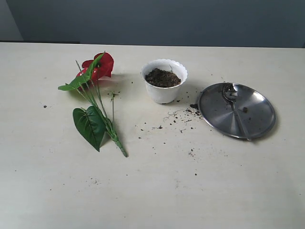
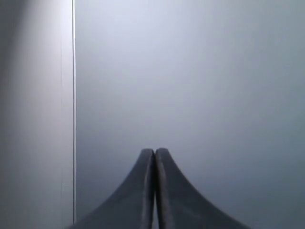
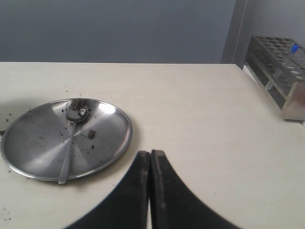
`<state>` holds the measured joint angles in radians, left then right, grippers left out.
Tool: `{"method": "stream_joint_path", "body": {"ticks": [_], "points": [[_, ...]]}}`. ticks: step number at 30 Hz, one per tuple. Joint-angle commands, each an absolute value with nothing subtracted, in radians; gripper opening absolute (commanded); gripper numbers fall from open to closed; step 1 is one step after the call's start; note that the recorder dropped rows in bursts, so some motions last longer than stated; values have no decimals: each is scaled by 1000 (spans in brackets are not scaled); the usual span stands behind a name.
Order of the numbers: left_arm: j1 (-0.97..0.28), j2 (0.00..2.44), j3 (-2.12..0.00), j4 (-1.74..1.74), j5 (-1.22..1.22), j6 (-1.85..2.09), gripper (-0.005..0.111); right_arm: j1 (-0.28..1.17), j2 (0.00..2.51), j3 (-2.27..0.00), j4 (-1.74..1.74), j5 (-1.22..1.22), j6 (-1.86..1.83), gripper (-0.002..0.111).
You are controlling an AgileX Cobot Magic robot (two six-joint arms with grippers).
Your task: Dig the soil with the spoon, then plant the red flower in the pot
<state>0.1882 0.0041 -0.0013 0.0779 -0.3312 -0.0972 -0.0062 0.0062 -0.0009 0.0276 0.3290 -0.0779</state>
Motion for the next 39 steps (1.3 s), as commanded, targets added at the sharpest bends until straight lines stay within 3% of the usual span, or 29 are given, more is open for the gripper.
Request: {"method": "stream_joint_path", "body": {"ticks": [1, 8, 17, 25, 28, 30, 33, 39], "points": [[189, 0, 0, 63, -408, -107, 1, -10, 0, 0, 31, 319, -78, -1], [189, 0, 0, 52, -413, -422, 1, -10, 0, 0, 31, 319, -78, -1], [189, 0, 0, -32, -402, -433, 1, -10, 0, 0, 34, 322, -78, -1], [189, 0, 0, -57, -280, -600, 1, -10, 0, 0, 34, 322, -76, -1], [189, 0, -38, 23, -128, -614, 2, -10, 0, 0, 34, 322, -76, -1], [189, 0, -109, 54, -79, -617, 13, -10, 0, 0, 32, 319, -76, -1], [189, 23, -249, 52, 10, -652, 51, -10, 0, 0, 32, 319, -76, -1], [189, 197, -519, 20, 247, -481, 54, -10, 0, 0, 32, 319, -76, -1]]}}
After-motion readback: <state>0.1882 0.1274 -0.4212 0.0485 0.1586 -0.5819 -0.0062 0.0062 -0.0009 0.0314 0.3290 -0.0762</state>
